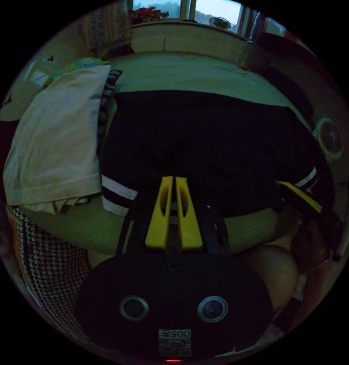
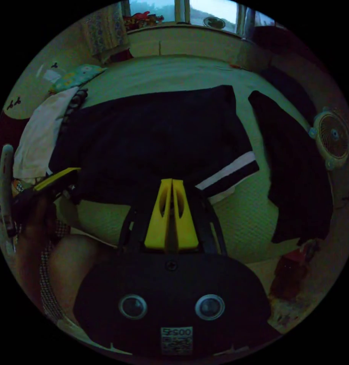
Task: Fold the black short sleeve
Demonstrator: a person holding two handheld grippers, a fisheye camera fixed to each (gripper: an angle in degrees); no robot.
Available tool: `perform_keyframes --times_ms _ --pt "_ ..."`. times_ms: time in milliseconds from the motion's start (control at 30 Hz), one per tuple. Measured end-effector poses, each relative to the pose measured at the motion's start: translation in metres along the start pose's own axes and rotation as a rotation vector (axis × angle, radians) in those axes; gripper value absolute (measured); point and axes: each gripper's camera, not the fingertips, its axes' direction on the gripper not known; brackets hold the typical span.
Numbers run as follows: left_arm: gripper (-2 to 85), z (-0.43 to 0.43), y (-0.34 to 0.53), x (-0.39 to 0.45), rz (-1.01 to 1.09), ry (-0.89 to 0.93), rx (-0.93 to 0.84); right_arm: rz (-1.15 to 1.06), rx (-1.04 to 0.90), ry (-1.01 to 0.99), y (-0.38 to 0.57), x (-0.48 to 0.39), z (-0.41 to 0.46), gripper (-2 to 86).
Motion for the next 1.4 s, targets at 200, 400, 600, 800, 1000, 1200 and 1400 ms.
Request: perform_keyframes --times_ms 200,400,600,800,1000,1200,1400 --pt "2.4 0.002 -0.004 0.011 0.009 0.065 -0.008 0.010 0.018 0.017 0.005 -0.003 0.004 -1.5" --pt "2.0 0.000 -0.006 0.031 0.036 0.053 -0.001 0.023 0.002 -0.022 0.003 0.002 0.008 -1.5" --pt "1.7 -0.002 -0.012 0.056 0.047 0.009 0.000 -0.003 0.003 -0.013 0.002 0.004 0.010 -1.6" --pt "1.5 -0.006 -0.017 0.078 0.046 0.006 0.007 -0.015 0.005 -0.017 -0.002 0.010 0.010 -1.5" --pt "1.5 -0.013 -0.022 0.100 0.053 0.000 0.007 -0.019 0.021 -0.007 -0.006 0.017 0.008 -1.4" --pt "1.3 -0.021 -0.029 0.127 0.089 -0.049 0.003 -0.033 0.025 0.018 -0.013 0.024 0.005 -1.4" --pt "1.4 -0.029 -0.034 0.153 0.113 -0.086 0.009 -0.030 0.030 0.016 -0.023 0.038 0.001 -1.4"
